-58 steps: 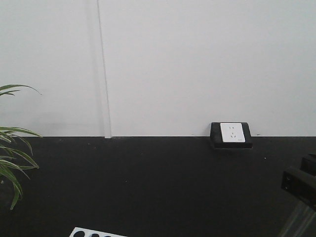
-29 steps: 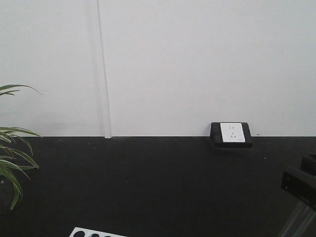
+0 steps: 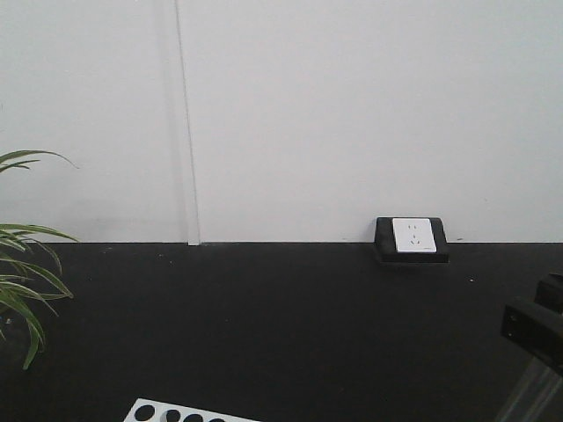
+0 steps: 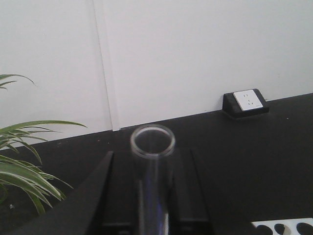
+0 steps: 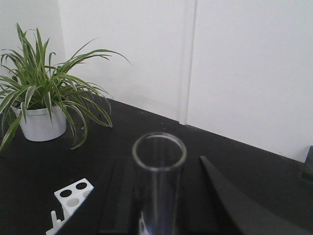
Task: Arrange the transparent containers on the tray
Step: 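Hold both test tubes while the base backs away from the rack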
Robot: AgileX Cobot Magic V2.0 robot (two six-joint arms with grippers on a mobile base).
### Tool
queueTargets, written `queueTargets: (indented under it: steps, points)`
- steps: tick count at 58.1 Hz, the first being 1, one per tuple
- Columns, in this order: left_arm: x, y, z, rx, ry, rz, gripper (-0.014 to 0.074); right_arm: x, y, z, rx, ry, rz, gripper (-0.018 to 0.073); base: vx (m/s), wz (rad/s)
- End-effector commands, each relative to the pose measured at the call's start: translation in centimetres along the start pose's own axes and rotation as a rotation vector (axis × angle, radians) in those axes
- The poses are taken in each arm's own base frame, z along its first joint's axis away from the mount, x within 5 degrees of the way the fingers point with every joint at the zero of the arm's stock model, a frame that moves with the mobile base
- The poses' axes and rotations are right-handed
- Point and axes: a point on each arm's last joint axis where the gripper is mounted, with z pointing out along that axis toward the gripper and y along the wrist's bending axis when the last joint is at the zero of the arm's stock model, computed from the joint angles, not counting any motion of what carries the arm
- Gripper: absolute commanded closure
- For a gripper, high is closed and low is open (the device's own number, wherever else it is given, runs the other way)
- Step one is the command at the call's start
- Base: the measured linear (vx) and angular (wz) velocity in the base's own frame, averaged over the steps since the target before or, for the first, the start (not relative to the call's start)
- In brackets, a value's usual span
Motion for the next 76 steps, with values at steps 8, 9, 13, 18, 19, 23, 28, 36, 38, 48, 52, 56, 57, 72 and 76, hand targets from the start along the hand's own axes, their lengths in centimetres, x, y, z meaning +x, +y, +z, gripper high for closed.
queueTargets:
  steps: [8, 9, 13, 18, 19, 23, 28, 36, 38, 48, 52, 56, 57, 72, 76]
  points:
    - [-1.86, -0.30, -0.34, 0.030, -0.109, -0.004, 0.0482, -1.65, -0.14, -0.30, 0.013, -0.115, -0.014, 0.0503, -0.06, 0.02]
    - [-1.86, -0.30, -0.34, 0.030, -0.109, -0.004, 0.0482, -1.65, -0.14, -0.30, 0.013, -0.115, -0.014, 0.0503, -0.08, 0.03]
    - [-1.86, -0.30, -0.34, 0.030, -0.109, -0.004, 0.0482, -1.65, -0.14, -0.30, 0.013, -0.115, -0.014, 0.0503, -0.09, 0.03]
    - [-1.86, -0.30, -0.34, 0.030, -0.109, -0.004, 0.0482, -1.65, -0.14, -0.30, 0.013, -0.115, -0.014, 0.0503, -0.12, 0.04]
    - [-1.86, -0.30, -0.34, 0.030, -0.109, -0.004, 0.0482, -1.65, -0.14, -0.30, 0.013, -0.115, -0.014, 0.0503, -0.13, 0.05]
    - [-1.86, -0.30, -0.34, 0.030, -0.109, -0.004, 0.0482, -1.65, -0.14, -0.30, 0.013, -0.115, -0.014, 0.0503, -0.14, 0.06]
    - [-1.86, -0.30, -0.34, 0.030, -0.109, -0.004, 0.0482, -1.65, -0.14, -0.30, 0.013, -0.115, -0.014, 0.0503, -0.16, 0.08]
    - [-1.86, -0.30, -0.34, 0.030, -0.109, -0.004, 0.0482, -1.65, -0.14, -0.30, 0.013, -0.115, -0.014, 0.0503, -0.18, 0.09]
    - [-1.86, -0.30, -0.34, 0.030, -0.109, -0.004, 0.0482, -1.65, -0.14, -0.30, 0.013, -0.115, -0.014, 0.0503, -0.18, 0.09]
    - [-1.86, -0.30, -0.34, 0.030, -0.109, -0.004, 0.0482, -1.65, -0.14, -0.30, 0.013, -0.115, -0.014, 0.0503, -0.18, 0.02]
    - [-1.86, -0.30, -0.34, 0.030, -0.109, -0.004, 0.0482, -1.65, -0.14, -0.30, 0.013, -0.115, -0.014, 0.0503, -0.19, -0.06]
    - [-1.86, -0.30, -0.34, 0.030, -0.109, -0.004, 0.0482, -1.65, -0.14, -0.30, 0.013, -0.115, -0.014, 0.0503, -0.20, -0.08]
    - [-1.86, -0.30, -0.34, 0.030, -0.109, -0.004, 0.0482, -1.65, -0.14, -0.30, 0.013, -0.115, -0.014, 0.0503, -0.21, -0.09]
    - [-1.86, -0.30, -0.34, 0.030, -0.109, -0.004, 0.0482, -1.65, -0.14, -0.30, 0.013, -0.115, -0.014, 0.0503, -0.22, -0.09]
    - [-1.86, -0.30, -0.34, 0.030, -0.109, -0.004, 0.0482, -1.65, -0.14, -0.30, 0.013, -0.115, -0.014, 0.0503, -0.23, -0.09]
